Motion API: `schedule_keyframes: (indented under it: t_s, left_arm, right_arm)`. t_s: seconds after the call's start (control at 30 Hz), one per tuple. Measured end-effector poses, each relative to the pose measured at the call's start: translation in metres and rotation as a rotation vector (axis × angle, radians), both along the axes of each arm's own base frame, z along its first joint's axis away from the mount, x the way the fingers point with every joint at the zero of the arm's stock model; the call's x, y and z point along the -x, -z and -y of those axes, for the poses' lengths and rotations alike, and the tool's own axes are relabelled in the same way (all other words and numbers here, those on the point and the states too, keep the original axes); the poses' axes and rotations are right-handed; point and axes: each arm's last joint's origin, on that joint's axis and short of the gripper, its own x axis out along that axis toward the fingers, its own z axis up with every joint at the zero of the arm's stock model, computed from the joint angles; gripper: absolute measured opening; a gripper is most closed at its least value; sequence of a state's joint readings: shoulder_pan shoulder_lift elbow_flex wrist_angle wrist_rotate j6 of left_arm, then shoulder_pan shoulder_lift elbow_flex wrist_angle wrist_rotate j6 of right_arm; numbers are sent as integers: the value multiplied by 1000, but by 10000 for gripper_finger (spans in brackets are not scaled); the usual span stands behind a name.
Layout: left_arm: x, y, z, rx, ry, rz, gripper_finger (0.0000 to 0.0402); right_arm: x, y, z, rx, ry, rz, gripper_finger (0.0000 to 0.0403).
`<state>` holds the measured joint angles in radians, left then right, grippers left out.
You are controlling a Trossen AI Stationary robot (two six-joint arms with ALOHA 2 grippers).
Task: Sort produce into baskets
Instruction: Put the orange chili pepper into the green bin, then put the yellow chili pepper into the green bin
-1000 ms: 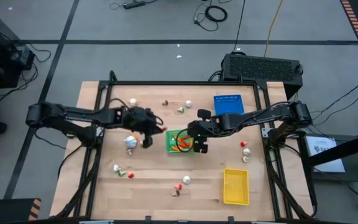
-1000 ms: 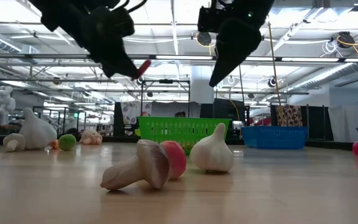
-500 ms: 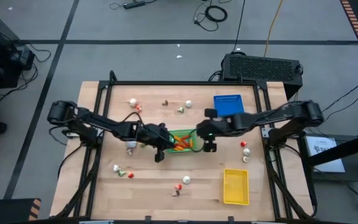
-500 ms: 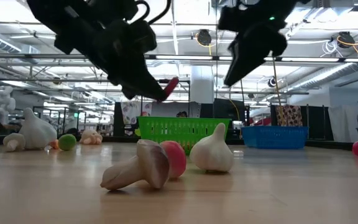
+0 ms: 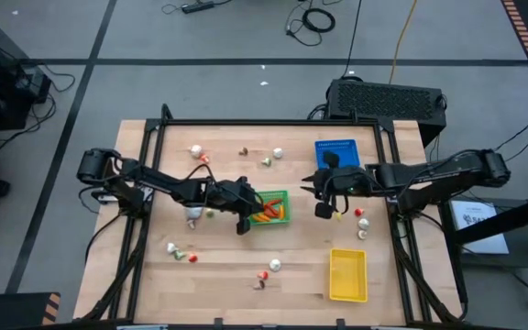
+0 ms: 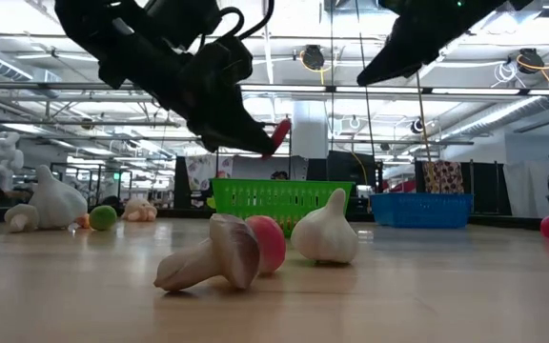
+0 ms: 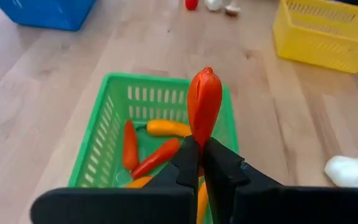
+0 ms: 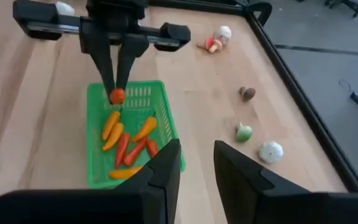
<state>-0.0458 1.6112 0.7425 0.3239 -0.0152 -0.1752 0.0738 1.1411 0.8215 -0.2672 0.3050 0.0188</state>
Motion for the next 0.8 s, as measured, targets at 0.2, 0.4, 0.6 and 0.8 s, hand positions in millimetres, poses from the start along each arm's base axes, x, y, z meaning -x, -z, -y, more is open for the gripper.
schedule_keyframes:
  t_s: [0.2,0.4,0.6,0.8]
  left_arm:
    - [4,6,-5,-3,-16,-87,60]
    - [4,6,-5,-2,-13,-88,113]
    - [6,-12,-6,-46,17,-86,134]
    - [23,-51,-7,-200,121,-312,134]
  right_arm:
    - [-6,7,-3,-39,-64,-34,89]
    - [-13,16,-3,-36,-64,-67,89]
    - [-16,22,-3,-32,-66,-94,89]
    - [-16,22,-3,-30,-63,-87,89]
